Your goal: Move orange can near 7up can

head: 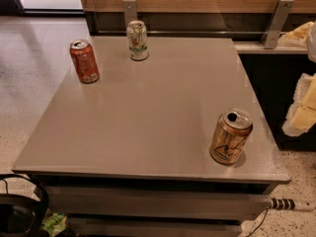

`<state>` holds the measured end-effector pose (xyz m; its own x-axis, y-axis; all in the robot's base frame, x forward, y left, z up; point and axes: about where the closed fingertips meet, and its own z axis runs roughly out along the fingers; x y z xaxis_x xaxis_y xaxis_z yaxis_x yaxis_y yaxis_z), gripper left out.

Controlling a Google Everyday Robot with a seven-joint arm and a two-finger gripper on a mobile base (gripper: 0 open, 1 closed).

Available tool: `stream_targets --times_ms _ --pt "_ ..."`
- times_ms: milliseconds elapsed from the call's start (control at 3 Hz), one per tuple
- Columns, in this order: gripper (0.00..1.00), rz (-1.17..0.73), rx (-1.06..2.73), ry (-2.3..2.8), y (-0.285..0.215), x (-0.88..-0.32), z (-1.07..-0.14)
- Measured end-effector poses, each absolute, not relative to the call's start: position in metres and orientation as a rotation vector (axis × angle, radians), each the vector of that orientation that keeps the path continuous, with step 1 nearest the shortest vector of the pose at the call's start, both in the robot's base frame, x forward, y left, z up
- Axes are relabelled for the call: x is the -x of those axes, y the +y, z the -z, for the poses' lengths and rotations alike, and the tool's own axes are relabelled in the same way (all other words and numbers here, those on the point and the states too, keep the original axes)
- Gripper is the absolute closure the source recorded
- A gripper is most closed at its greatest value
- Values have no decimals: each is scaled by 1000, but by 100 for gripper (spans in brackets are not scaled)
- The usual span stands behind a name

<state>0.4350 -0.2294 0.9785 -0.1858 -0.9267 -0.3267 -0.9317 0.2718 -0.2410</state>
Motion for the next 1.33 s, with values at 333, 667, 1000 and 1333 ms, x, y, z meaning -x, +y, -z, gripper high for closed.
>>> stream_targets --times_ms 333,667,1000,1333 --pt "0 -164 1648 2072 -239 -429 -972" --pt "0 -343 1617 1955 -243 -422 -962" --pt "0 -454 1593 1855 -235 -420 -953" --pt "0 -591 1547 1713 -216 -421 -938"
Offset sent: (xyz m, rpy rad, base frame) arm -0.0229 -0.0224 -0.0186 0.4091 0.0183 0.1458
